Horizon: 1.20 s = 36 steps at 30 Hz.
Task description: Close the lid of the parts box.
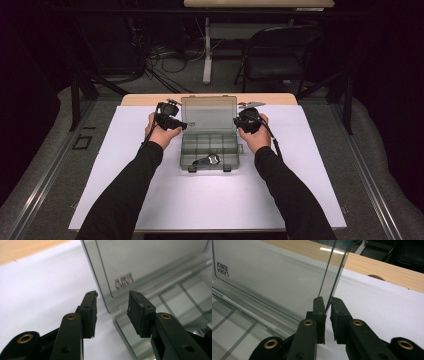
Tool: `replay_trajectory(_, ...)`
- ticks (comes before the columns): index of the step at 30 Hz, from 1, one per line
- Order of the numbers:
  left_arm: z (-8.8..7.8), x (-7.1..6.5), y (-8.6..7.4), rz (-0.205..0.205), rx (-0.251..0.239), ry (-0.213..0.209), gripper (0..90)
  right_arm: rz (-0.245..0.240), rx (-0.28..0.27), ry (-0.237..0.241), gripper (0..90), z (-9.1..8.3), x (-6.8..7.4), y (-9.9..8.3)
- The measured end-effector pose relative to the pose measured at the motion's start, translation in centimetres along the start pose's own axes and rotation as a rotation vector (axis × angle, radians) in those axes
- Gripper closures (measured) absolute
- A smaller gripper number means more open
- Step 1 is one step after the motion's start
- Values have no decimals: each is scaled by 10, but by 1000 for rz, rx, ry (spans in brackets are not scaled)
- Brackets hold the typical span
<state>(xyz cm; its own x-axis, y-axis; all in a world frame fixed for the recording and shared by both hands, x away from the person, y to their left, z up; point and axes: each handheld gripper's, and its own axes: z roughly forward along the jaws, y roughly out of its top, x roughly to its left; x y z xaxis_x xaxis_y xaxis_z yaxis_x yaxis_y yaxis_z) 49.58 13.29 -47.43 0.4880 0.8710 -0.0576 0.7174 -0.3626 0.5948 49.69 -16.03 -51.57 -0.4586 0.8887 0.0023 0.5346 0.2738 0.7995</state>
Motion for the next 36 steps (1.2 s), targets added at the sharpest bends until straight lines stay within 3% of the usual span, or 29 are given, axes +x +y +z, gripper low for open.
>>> replay_trajectory(5,-6,13,11,-56,-62,-32,590,1,-4,1,828,0,0,-1)
replay_trajectory(11,-8,20,20,-68,-89,-2,630,-1,-13,1,828,0,0,-1)
replay_trajectory(13,-7,22,24,-83,-96,-10,640,-2,-13,-2,828,-1,1,-2)
replay_trajectory(18,-6,23,32,-98,-107,10,676,0,-16,-5,828,-1,1,-2)
replay_trajectory(24,-2,23,38,-163,-118,11,738,-2,-23,-7,828,-1,1,-3)
replay_trajectory(30,0,19,40,-174,-125,21,855,-1,-28,-8,828,-1,1,-4)
replay_trajectory(36,0,19,39,-203,-124,17,869,2,-32,-7,828,-1,2,-5)
